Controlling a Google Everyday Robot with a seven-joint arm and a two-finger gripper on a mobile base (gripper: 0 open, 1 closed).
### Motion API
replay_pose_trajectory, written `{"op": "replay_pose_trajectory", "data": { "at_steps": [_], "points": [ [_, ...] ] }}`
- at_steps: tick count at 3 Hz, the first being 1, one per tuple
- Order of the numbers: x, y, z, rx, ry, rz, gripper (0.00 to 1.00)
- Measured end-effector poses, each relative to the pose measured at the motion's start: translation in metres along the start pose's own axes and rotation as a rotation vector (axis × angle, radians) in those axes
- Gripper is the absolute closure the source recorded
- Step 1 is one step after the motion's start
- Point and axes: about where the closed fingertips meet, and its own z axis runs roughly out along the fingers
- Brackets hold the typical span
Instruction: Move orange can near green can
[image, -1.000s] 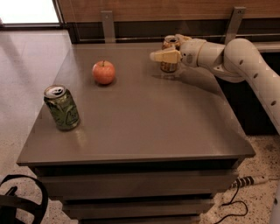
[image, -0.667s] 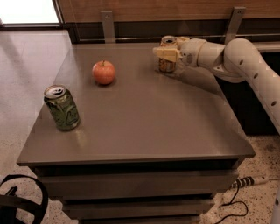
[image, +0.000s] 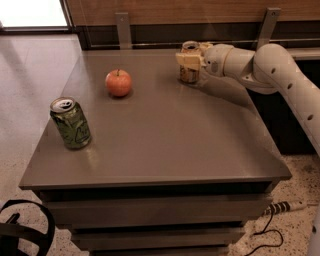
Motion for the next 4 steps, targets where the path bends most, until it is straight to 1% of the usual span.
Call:
{"op": "replay_pose_trajectory", "data": {
  "at_steps": [1,2,3,4],
  "points": [
    [0.0,0.002,0.003,-0.005,0.0,0.0,1.0],
    [-0.011,0.019,-0.001,-0.051,0.012,-0.003,1.0],
    [-0.03,0.052,-0.018,-0.092,0.019,-0.018,1.0],
    [-0.035,0.096,-0.032,-0.128,0.009,-0.01,1.0]
  ]
}}
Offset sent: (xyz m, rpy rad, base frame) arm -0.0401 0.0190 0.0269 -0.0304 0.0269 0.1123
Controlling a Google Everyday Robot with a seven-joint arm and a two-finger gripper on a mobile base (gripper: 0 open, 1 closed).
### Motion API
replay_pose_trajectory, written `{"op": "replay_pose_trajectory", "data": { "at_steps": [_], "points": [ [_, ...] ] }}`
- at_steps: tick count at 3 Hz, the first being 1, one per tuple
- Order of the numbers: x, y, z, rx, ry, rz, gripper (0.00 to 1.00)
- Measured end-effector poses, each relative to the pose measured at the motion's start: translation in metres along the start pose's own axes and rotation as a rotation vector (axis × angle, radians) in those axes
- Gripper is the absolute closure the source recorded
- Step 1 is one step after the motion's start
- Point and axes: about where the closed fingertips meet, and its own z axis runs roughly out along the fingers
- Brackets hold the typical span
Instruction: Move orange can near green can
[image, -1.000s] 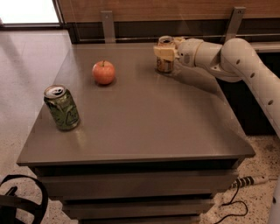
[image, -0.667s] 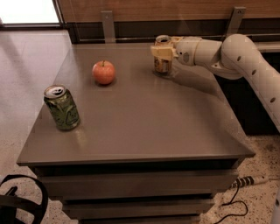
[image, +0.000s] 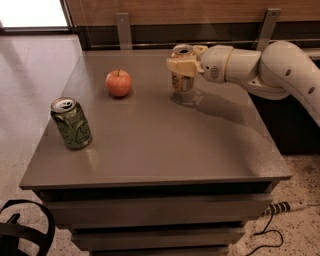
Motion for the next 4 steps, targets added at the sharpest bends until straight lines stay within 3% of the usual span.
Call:
{"op": "replay_pose_trajectory", "data": {
  "at_steps": [2,4],
  "points": [
    [0.011,0.108,0.0,-0.074,-0.057,0.023,1.0],
    [0.002,0.184,0.005,-0.171,-0.05,0.015,1.0]
  ]
}}
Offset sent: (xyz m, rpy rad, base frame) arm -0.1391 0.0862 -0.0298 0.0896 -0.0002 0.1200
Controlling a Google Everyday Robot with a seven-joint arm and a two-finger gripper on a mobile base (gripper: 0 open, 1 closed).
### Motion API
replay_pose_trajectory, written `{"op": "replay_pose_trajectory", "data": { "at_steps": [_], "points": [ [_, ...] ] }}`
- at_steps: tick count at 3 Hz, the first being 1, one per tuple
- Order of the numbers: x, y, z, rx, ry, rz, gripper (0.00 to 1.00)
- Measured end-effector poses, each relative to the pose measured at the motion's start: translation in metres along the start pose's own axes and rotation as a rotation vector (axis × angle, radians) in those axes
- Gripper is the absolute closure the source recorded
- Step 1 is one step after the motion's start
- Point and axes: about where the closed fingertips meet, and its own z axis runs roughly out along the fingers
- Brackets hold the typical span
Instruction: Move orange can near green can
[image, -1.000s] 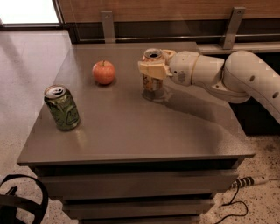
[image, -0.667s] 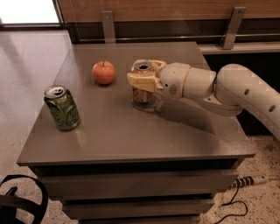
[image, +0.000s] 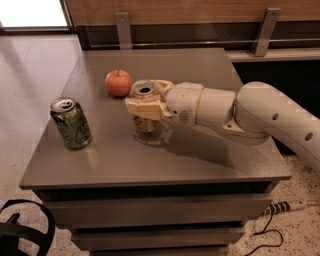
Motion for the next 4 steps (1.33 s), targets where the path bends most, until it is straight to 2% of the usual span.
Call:
{"op": "replay_pose_trajectory", "data": {
  "at_steps": [1,2,4],
  "points": [
    [-0.005,0.03,0.008,-0.042,0.019,-0.028,1.0],
    [-0.002,0.05,0.015,-0.096,0.015,-0.05,1.0],
    [0.016,0.071,0.028,-0.233,0.013,-0.049,1.0]
  ]
}}
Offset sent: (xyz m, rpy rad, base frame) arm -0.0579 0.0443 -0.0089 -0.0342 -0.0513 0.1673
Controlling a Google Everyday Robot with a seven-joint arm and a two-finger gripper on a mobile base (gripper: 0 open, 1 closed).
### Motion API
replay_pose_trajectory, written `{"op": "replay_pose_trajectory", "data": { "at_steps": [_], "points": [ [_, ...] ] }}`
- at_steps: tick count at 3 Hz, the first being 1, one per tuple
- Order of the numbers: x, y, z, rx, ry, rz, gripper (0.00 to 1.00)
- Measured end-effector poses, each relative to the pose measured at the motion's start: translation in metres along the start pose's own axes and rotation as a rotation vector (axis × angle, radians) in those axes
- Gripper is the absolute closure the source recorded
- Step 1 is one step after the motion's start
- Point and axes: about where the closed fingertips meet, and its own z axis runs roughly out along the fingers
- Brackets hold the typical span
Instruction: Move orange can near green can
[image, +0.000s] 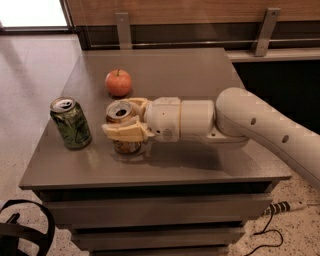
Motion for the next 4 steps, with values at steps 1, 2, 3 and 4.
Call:
{"op": "replay_pose_trajectory", "data": {
  "at_steps": [1,2,3,4],
  "points": [
    [-0.0009,0.0017,0.0017,-0.005,0.0,-0.001,0.83],
    [-0.0015,0.0031,0.0035,-0.009,0.0,-0.003,0.59],
    [-0.0022,0.0043,0.0051,-0.013,0.0,-0.004,0.36],
    [-0.0029,0.0057,0.0068,-0.017,0.001,-0.005,0.12]
  ]
}}
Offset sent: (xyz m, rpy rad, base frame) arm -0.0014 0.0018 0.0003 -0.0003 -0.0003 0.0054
